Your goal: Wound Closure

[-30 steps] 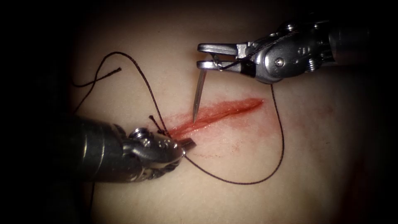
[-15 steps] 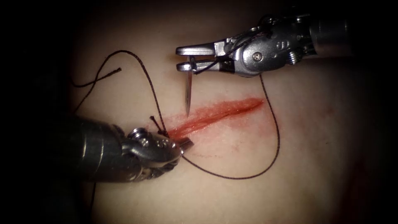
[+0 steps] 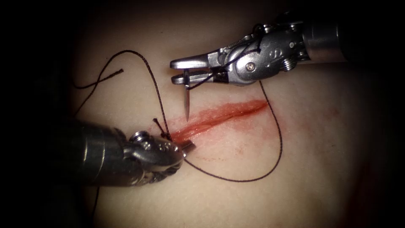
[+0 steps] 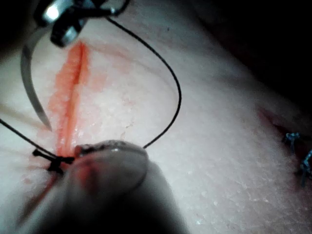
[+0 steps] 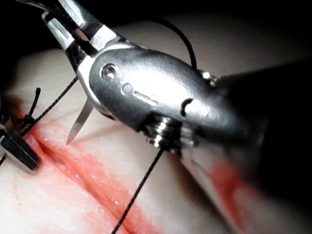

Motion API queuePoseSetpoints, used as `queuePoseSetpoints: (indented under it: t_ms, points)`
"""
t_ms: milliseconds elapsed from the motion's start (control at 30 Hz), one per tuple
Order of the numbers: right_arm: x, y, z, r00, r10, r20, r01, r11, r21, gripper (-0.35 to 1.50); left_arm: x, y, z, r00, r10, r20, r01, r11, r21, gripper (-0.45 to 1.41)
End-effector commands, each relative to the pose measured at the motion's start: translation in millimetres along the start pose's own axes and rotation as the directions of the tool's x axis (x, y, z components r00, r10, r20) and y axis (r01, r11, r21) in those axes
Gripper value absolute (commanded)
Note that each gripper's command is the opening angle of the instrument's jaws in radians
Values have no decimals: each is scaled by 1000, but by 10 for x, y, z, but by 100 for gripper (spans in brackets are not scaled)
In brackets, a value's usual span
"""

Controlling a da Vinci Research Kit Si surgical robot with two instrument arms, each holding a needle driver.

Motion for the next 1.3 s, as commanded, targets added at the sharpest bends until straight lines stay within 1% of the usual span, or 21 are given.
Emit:
queuePoseSetpoints:
  t_ms: [33, 233, 500, 667, 933, 1300]
  points:
    - [-4, 5, 10, 1000, -8, -2, 8, 1000, 0, -35, -1, 4, 6, 1000, -2, 0, 2, 1000, -1, -42]
    - [-6, 5, 15, 999, -44, -2, 44, 999, -1, -35, -1, 3, 6, 1000, -2, 2, 2, 1000, -3, -40]
    - [-16, -8, 18, 998, -62, 2, 62, 998, 12, -35, 0, 3, 5, 1000, -6, 3, 6, 1000, -4, -40]
    - [-17, -9, 18, 998, -63, 2, 63, 998, 13, -35, 0, 3, 5, 1000, -8, 2, 8, 1000, -3, -38]
    - [-14, -6, 15, 998, -59, 8, 59, 998, 23, -35, -1, 1, 6, 1000, -12, 1, 12, 1000, 0, -38]
    - [-3, 3, 10, 997, -78, -1, 78, 997, 20, -35, -2, 1, 6, 1000, -17, 1, 17, 1000, 2, -38]
